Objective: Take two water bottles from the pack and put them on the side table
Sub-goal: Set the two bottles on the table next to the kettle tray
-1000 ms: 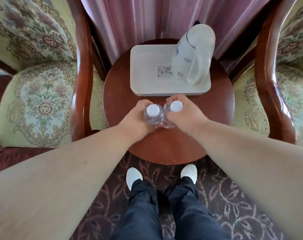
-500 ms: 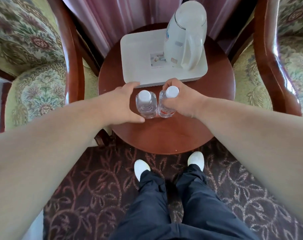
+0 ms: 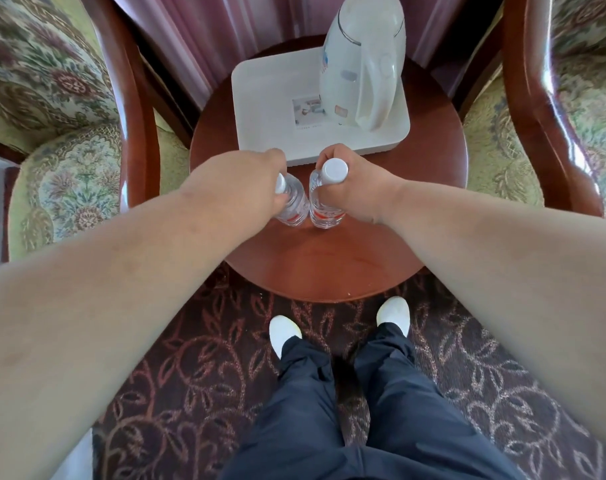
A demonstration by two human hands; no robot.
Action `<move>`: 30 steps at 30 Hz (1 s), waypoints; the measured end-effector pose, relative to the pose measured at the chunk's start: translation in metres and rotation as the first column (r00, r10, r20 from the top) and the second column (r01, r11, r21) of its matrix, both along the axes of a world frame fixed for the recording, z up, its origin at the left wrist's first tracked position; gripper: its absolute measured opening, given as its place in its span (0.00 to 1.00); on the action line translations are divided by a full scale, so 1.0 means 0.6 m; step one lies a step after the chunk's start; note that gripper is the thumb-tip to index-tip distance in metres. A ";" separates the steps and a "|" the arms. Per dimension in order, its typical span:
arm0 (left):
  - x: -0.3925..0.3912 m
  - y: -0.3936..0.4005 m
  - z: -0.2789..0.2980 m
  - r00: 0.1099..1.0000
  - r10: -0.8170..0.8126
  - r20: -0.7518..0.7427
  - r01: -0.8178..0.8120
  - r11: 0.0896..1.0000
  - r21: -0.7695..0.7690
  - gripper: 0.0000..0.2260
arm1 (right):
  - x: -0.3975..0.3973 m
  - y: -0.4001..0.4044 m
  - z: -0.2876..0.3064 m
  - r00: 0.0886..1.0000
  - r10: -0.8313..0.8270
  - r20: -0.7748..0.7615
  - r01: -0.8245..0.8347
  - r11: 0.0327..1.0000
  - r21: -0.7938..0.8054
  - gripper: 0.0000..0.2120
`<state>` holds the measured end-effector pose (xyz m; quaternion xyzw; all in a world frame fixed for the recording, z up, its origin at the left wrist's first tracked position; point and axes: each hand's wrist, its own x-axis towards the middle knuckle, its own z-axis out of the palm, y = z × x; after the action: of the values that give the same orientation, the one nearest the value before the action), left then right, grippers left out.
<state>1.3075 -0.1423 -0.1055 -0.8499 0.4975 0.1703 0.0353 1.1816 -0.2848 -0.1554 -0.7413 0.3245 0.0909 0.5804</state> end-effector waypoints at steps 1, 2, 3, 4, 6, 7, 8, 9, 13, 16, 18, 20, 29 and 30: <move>0.007 0.003 0.003 1.000 -0.029 -0.006 0.028 1.000 -0.009 0.12 | -0.001 0.000 0.000 1.000 0.001 0.002 -0.001 1.000 -0.002 0.14; 0.013 0.005 0.007 0.998 -0.056 -0.013 0.056 0.998 -0.007 0.13 | -0.002 0.000 0.001 1.000 0.001 0.006 -0.001 1.000 -0.004 0.14; 0.018 0.005 0.011 0.996 -0.081 -0.025 0.081 0.997 0.006 0.13 | -0.003 0.001 0.002 1.000 0.000 0.008 0.000 1.000 -0.005 0.14; 0.022 0.003 0.014 0.994 -0.105 -0.037 0.107 0.994 0.027 0.14 | -0.004 0.001 0.003 1.000 0.002 0.010 -0.002 1.000 -0.007 0.14; 0.025 -0.002 0.019 0.986 -0.158 -0.046 0.161 0.984 0.076 0.14 | -0.005 0.000 0.004 1.000 0.012 0.011 -0.011 1.000 -0.013 0.14; 0.025 -0.006 0.020 0.982 -0.183 -0.041 0.186 0.978 0.098 0.14 | -0.005 0.000 0.005 1.000 0.019 0.008 -0.019 1.000 -0.019 0.14; 0.025 -0.009 0.021 0.978 -0.204 -0.033 0.207 0.971 0.120 0.15 | -0.005 -0.001 0.005 1.000 0.026 0.006 -0.026 0.999 -0.024 0.14; 0.024 -0.012 0.021 0.975 -0.220 -0.026 0.221 0.965 0.141 0.15 | -0.005 0.000 0.005 1.000 0.030 0.007 -0.029 0.999 -0.029 0.14; 0.007 -0.015 0.005 0.974 -0.225 -0.014 0.224 0.963 0.148 0.14 | -0.001 0.003 0.000 1.000 0.021 0.017 -0.020 0.999 -0.027 0.14; -0.018 -0.004 -0.015 0.975 -0.219 0.040 0.216 0.974 0.061 0.13 | -0.002 -0.001 -0.003 1.000 0.009 0.009 -0.008 1.000 -0.019 0.14; -0.021 0.006 -0.023 0.976 -0.207 0.067 0.205 0.978 0.036 0.13 | -0.004 -0.002 -0.004 1.000 0.021 0.001 -0.021 0.999 -0.026 0.14; -0.013 0.011 -0.027 0.979 -0.194 0.068 0.193 0.981 0.013 0.12 | -0.006 0.000 -0.005 0.999 0.036 0.002 -0.036 0.999 -0.029 0.14; -0.016 0.028 -0.038 0.991 -0.130 0.015 0.131 0.986 -0.102 0.15 | -0.004 -0.001 -0.008 0.999 0.045 -0.011 -0.045 0.998 -0.036 0.15; -0.019 0.036 -0.044 0.996 -0.090 -0.029 0.085 0.986 -0.147 0.18 | -0.006 -0.003 -0.008 0.999 0.047 -0.012 -0.047 0.998 -0.039 0.15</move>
<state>1.2964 -0.1205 -0.1322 -0.8244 0.5458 0.1471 -0.0282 1.1780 -0.2866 -0.1603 -0.7594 0.3120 0.1024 0.5617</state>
